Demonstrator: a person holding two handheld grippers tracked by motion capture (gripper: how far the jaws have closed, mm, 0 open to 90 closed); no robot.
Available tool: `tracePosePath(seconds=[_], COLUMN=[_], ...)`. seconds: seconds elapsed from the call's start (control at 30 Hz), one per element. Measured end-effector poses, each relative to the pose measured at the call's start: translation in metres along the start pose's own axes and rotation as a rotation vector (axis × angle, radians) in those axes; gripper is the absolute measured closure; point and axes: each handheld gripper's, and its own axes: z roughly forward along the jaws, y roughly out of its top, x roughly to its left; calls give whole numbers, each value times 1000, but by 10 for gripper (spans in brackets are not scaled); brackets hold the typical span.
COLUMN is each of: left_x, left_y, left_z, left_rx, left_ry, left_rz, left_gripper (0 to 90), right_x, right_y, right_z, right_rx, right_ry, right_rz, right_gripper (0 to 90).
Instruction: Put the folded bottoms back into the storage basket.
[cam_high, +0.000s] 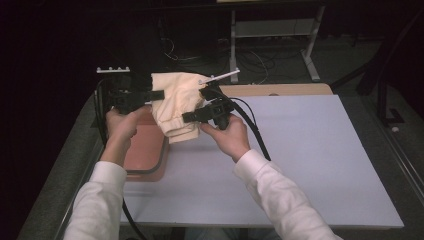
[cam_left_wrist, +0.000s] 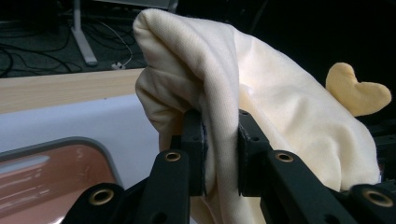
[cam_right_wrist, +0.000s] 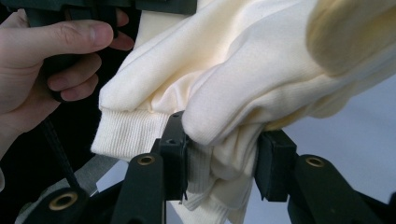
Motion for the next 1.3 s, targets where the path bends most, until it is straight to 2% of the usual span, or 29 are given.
tracePosePath(seconds=[0.47, 0.9, 1.17, 1.3], left_x=[17, 30, 40, 45], left_y=[4, 2, -2, -5], left_z=[-31, -49, -57, -60], left_rx=[-16, -25, -35, -45], left_ry=[50, 80, 95, 99], left_rz=[3, 2, -9, -26], left_gripper=[765, 765, 765, 766], right_x=[23, 37, 44, 47], right_y=[15, 21, 23, 23], right_z=[24, 42, 55, 61], right_rx=[-6, -8, -6, -5], right_ry=[24, 45, 50, 48], right_rz=[-38, -47, -57, -70], right_gripper=[596, 595, 595, 596])
